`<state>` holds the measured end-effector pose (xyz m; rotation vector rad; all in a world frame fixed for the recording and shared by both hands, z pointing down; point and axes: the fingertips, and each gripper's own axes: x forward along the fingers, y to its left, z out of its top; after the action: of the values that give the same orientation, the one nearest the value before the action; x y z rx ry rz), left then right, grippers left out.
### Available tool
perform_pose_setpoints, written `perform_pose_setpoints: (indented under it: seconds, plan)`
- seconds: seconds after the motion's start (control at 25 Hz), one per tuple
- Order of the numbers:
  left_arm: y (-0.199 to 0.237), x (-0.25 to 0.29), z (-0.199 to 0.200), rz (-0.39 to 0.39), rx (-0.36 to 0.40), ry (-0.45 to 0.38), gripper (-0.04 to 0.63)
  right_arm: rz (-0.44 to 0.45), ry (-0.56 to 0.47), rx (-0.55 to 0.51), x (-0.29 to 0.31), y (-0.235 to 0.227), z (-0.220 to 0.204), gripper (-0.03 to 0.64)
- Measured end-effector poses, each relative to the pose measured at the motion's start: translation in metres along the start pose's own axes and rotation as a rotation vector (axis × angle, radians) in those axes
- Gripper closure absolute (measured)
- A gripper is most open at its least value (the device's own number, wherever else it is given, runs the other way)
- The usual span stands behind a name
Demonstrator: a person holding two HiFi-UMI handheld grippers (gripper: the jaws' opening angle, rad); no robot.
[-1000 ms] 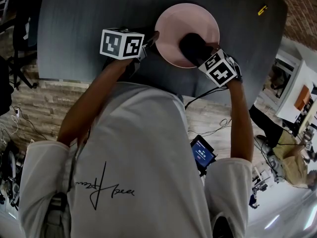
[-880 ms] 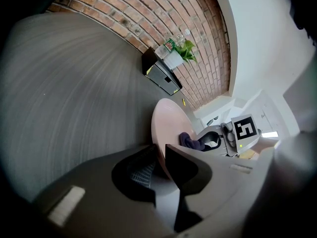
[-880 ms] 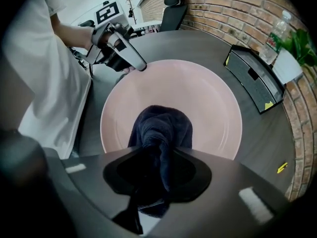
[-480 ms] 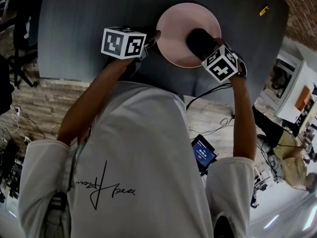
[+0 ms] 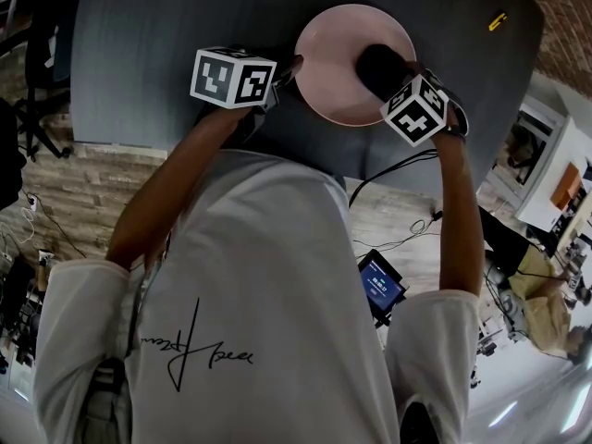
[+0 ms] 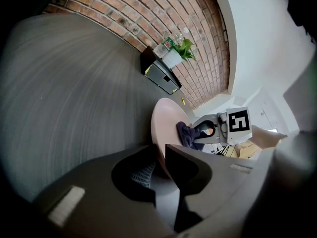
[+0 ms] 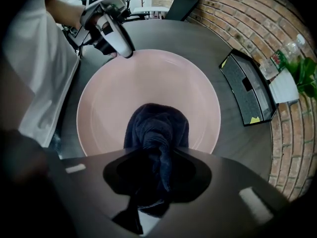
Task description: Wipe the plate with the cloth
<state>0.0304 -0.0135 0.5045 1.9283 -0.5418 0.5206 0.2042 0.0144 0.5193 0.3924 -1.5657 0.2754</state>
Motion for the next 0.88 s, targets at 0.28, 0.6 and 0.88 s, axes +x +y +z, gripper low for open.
perform_pose_setpoints:
  seconds: [0.28, 0.6, 0.88]
  plan:
    - [-0.002, -0.001, 0.008, -0.001, 0.015, -0.017, 0.517, -0.047, 0.009, -0.022, 0.002, -0.013, 0.003, 0.502]
    - [-0.002, 0.001, 0.008, -0.010, 0.020, -0.003, 0.512, -0.171, -0.028, -0.001, 0.000, -0.039, 0.013, 0.502]
    - [-0.001, 0.001, 0.005, -0.021, 0.024, 0.012, 0.453, -0.231, -0.074, 0.026, -0.003, -0.049, 0.018, 0.502]
